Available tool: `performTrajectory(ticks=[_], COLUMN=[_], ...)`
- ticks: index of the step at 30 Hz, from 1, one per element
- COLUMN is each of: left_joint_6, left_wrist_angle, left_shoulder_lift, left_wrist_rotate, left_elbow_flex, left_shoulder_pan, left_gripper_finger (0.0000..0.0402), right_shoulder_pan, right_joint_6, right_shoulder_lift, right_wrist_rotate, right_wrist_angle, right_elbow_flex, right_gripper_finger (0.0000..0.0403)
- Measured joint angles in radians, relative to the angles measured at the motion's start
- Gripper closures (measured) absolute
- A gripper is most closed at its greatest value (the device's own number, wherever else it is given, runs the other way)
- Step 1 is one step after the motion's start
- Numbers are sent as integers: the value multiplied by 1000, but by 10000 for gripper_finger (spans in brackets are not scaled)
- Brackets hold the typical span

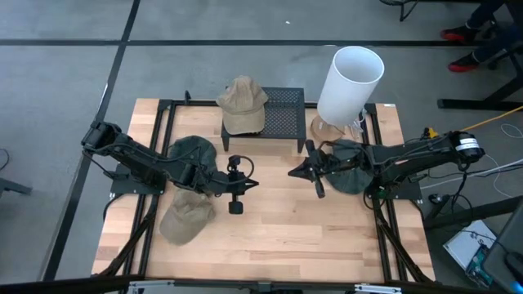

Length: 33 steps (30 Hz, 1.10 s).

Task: Pick & Place hat
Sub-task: Put the right dark green cap on the shelf

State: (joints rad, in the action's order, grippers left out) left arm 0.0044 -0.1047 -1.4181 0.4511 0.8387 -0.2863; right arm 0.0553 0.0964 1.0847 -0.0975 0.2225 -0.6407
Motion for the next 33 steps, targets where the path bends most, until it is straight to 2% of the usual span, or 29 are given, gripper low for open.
performTrajectory(ticks=[10, 33], left_joint_6=[1, 0], left_wrist_angle=[0, 0], left_shoulder_lift=[0, 0], left_wrist_rotate=[0, 0], left_elbow_flex=[0, 0], left_shoulder_pan=[0, 0], left_gripper_finger=[397, 394], right_shoulder_pan=[-9, -34], right_joint_6=[-210, -183], right_shoulder_lift=[0, 0], right_wrist_rotate=[0, 0], right_wrist_angle=[20, 50], right_elbow_flex=[0, 0], right_gripper_finger=[395, 395])
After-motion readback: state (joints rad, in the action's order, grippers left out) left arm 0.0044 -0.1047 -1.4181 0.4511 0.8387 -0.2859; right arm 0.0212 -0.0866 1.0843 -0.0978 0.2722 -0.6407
